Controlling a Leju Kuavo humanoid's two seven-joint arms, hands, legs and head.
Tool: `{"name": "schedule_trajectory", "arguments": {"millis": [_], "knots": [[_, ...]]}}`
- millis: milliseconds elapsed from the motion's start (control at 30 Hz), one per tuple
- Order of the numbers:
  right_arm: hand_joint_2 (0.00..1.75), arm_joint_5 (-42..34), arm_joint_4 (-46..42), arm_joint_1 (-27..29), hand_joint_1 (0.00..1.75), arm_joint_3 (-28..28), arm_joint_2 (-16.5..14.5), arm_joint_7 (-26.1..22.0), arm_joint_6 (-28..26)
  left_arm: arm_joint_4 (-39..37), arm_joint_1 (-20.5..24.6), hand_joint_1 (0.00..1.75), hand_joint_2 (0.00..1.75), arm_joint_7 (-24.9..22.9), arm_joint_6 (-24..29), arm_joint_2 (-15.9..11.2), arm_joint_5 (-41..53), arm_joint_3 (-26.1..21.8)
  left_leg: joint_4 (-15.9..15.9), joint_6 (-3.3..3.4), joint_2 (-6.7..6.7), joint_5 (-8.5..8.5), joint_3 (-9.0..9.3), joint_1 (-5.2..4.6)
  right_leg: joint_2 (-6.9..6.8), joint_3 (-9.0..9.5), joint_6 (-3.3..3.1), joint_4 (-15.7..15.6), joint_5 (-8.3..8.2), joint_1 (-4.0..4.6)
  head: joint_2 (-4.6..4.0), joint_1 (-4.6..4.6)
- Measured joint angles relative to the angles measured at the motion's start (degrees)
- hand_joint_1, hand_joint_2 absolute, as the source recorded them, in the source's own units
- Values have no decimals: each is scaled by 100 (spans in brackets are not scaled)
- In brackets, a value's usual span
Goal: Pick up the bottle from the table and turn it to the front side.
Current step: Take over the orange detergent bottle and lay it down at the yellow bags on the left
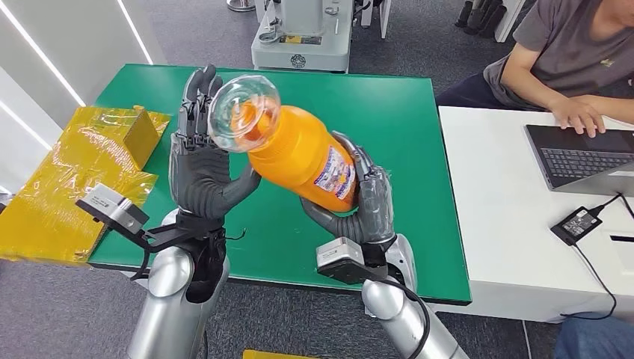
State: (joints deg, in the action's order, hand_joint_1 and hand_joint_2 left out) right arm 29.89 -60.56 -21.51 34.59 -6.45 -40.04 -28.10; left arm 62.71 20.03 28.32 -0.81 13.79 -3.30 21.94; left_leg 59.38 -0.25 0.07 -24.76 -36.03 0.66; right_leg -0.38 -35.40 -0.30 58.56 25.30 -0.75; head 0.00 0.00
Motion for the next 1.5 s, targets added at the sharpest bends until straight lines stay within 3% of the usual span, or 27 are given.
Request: {"name": "schedule_trajectory", "arguments": {"millis": [567, 1133, 1300, 1500], "knots": [[175, 464, 563, -110, 175, -126, 0, 331, 1011, -267, 150, 0, 175, -36, 217, -46, 409, 1, 0, 0, 0, 0, 0, 0, 1, -1, 0, 0, 0, 0, 0, -2], [175, 357, 464, -74, 175, -620, 0, 291, 157, -402, 150, 0, 175, -33, 249, -45, 466, 64, 1, 0, 0, 0, 0, 0, 1, 0, 0, 0, 0, 0, 0, -1], [175, 97, 176, 20, 175, -725, 0, 94, -73, -603, 201, 0, 175, -10, 634, -45, 644, 62, 0, 0, 0, 0, 0, 0, 1, -1, 0, 0, 0, 0, 0, -1], [175, -26, 115, 27, 175, -736, -2, 314, -24, -893, 242, 0, 175, 217, 941, -45, 704, 45, 0, 0, 0, 0, 0, 0, 0, 0, 0, 1, 0, 0, 0, 0]]}}
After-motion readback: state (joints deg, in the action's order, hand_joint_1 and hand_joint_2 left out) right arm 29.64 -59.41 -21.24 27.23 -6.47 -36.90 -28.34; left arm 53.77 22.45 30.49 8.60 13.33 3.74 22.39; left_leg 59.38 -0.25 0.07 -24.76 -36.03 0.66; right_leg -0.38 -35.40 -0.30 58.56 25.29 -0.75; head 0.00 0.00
